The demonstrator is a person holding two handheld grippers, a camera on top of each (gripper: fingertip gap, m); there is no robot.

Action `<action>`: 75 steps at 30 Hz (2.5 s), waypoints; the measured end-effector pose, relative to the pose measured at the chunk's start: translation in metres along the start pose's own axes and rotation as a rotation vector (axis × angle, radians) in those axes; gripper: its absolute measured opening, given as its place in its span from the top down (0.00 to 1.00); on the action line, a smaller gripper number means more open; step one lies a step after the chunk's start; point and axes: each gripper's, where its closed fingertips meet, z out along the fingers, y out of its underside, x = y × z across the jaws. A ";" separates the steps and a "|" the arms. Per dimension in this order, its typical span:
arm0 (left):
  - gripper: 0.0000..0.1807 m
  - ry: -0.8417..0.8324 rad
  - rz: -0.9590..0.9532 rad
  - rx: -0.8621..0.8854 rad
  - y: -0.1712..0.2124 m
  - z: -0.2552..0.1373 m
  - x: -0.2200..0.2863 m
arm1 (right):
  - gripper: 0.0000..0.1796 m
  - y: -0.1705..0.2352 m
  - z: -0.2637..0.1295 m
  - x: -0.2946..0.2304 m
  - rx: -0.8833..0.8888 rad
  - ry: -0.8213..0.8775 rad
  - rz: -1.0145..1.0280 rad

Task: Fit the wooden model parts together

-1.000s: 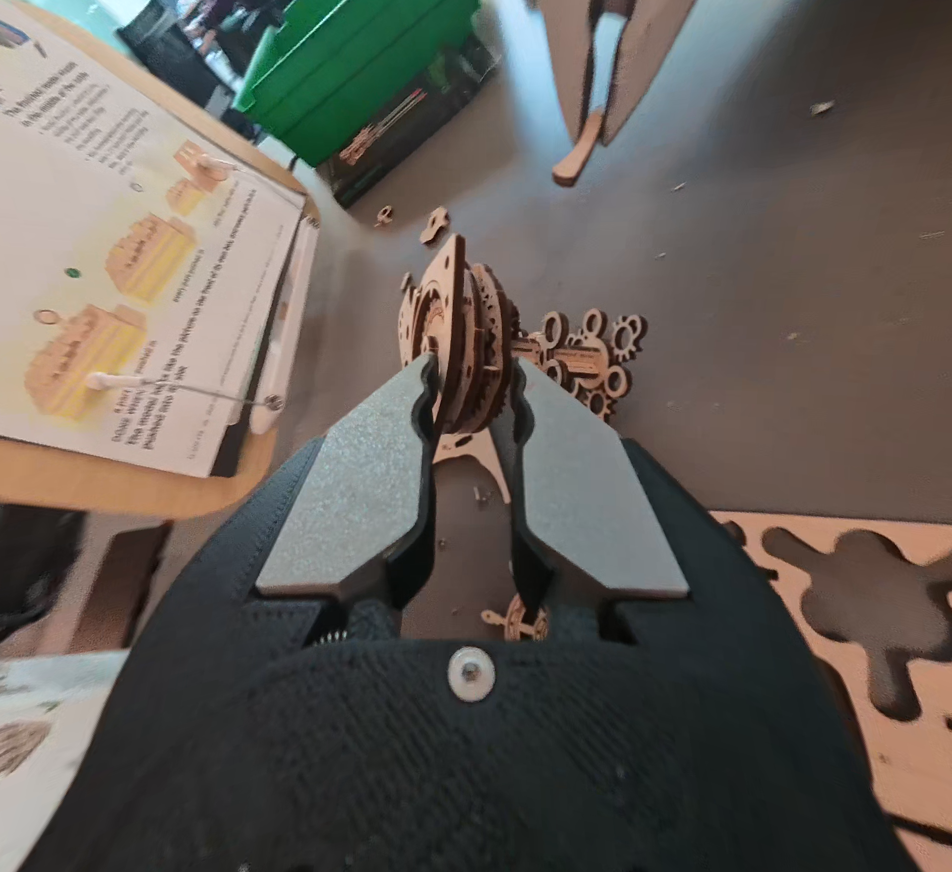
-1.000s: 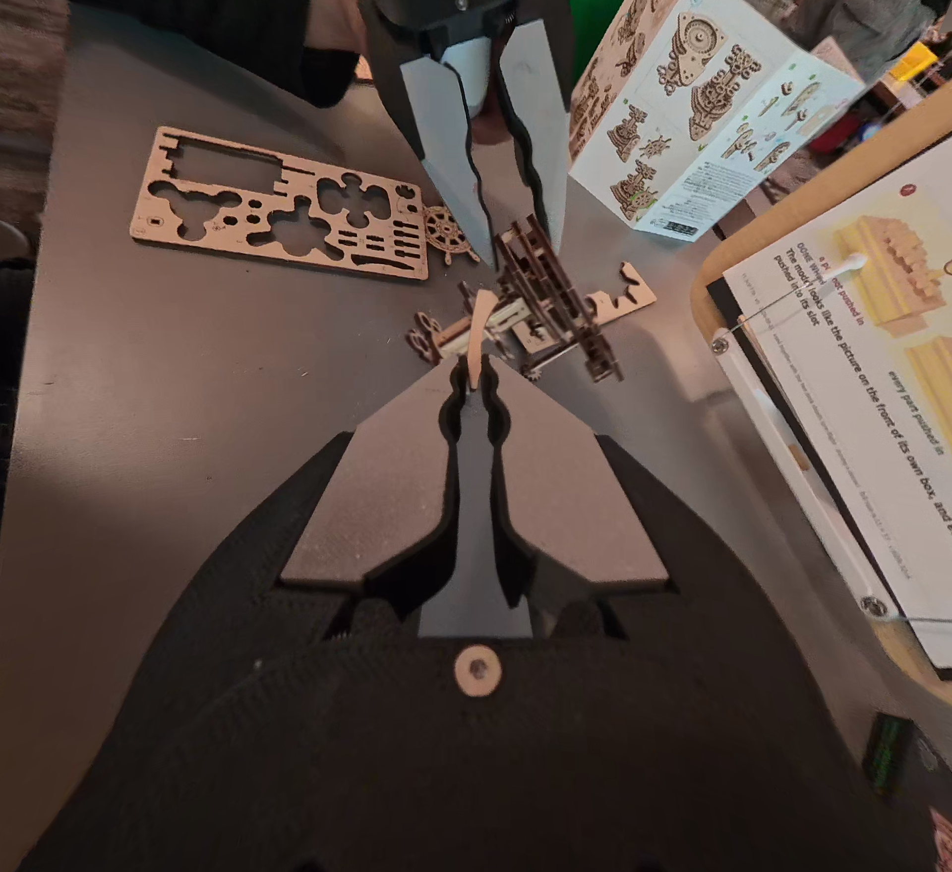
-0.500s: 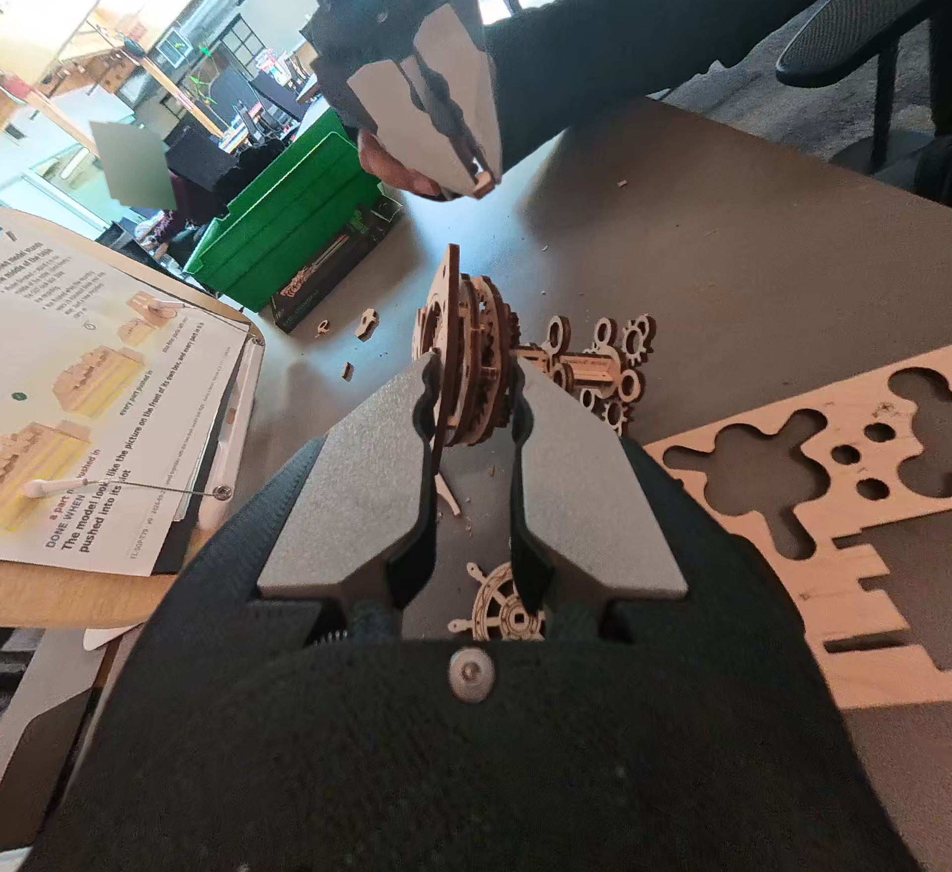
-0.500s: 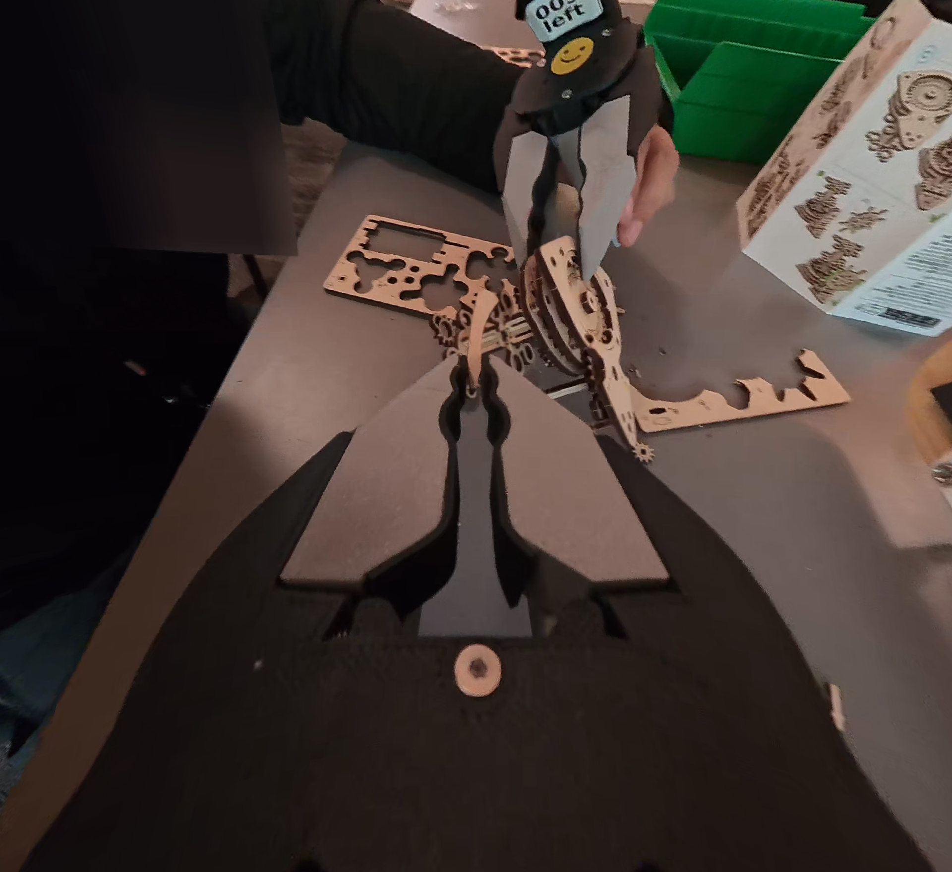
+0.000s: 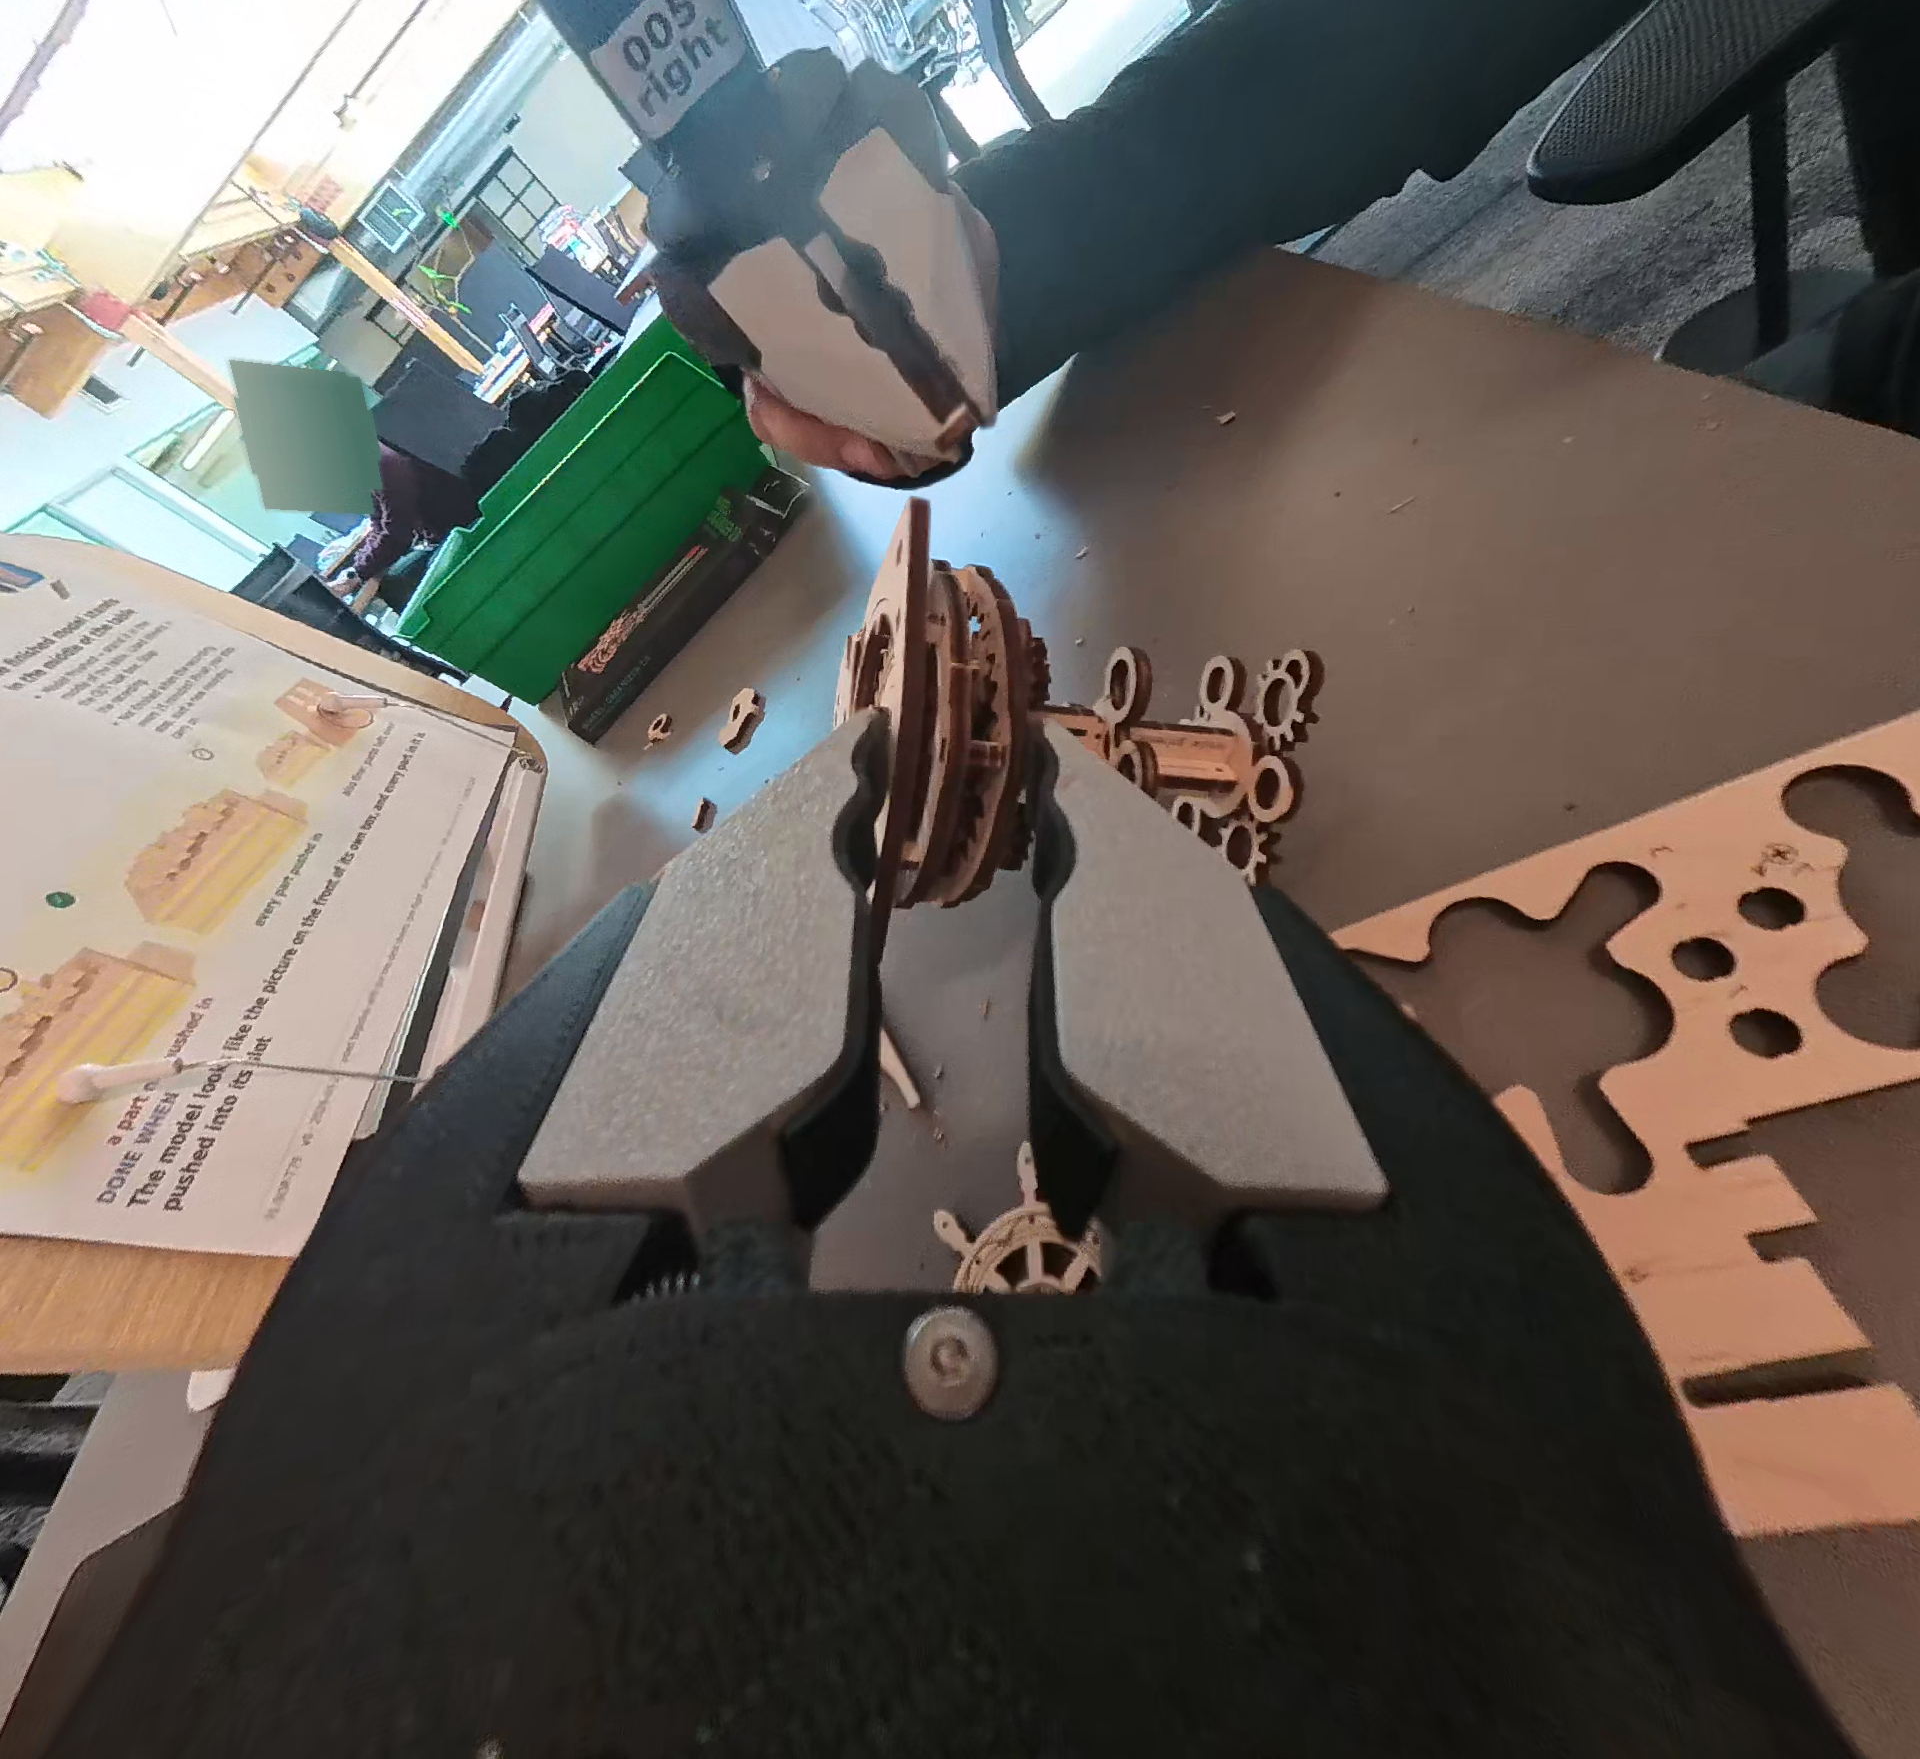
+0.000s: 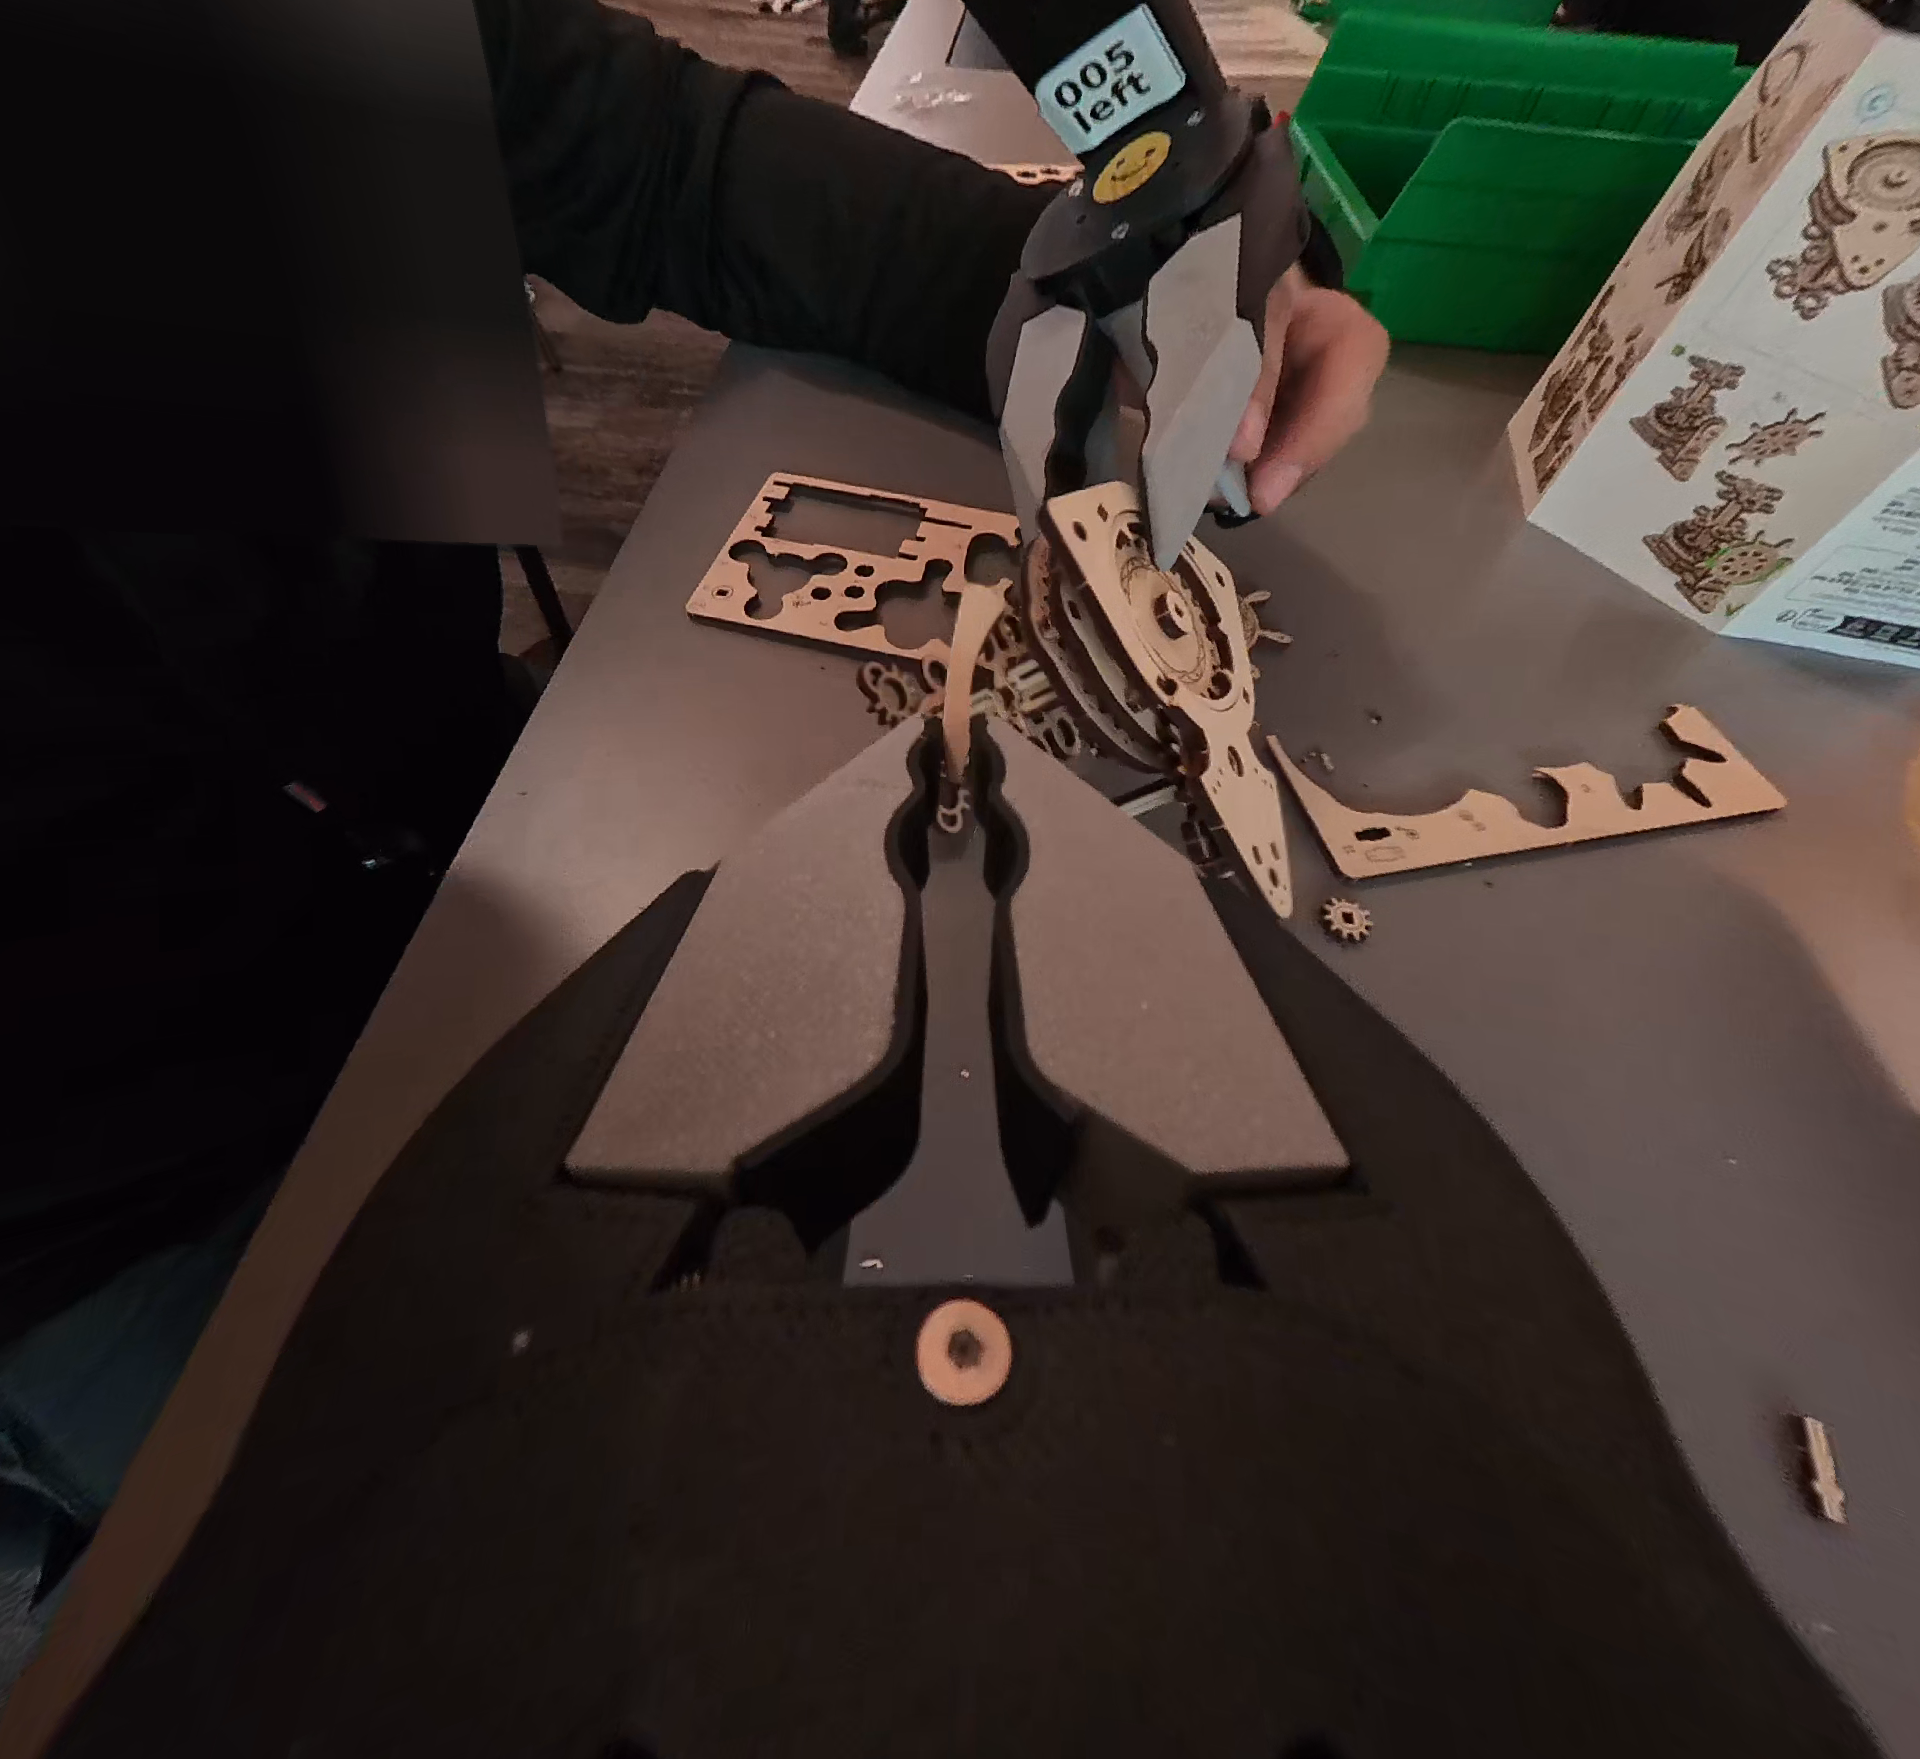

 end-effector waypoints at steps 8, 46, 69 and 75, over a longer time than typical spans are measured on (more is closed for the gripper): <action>0.87 0.072 -0.081 0.052 -0.002 0.010 0.012 | 1.00 0.002 0.002 -0.002 -0.018 -0.037 0.062; 0.99 -0.042 -0.142 -0.181 -0.034 0.031 -0.004 | 0.99 -0.009 0.012 0.005 0.128 -0.350 0.650; 0.99 -0.012 -0.866 -0.247 -0.009 0.027 -0.011 | 1.00 -0.007 0.023 0.032 -0.057 0.151 0.102; 0.99 -0.003 -0.889 -0.230 -0.010 0.026 -0.012 | 0.98 -0.010 0.020 0.033 -0.018 0.136 0.146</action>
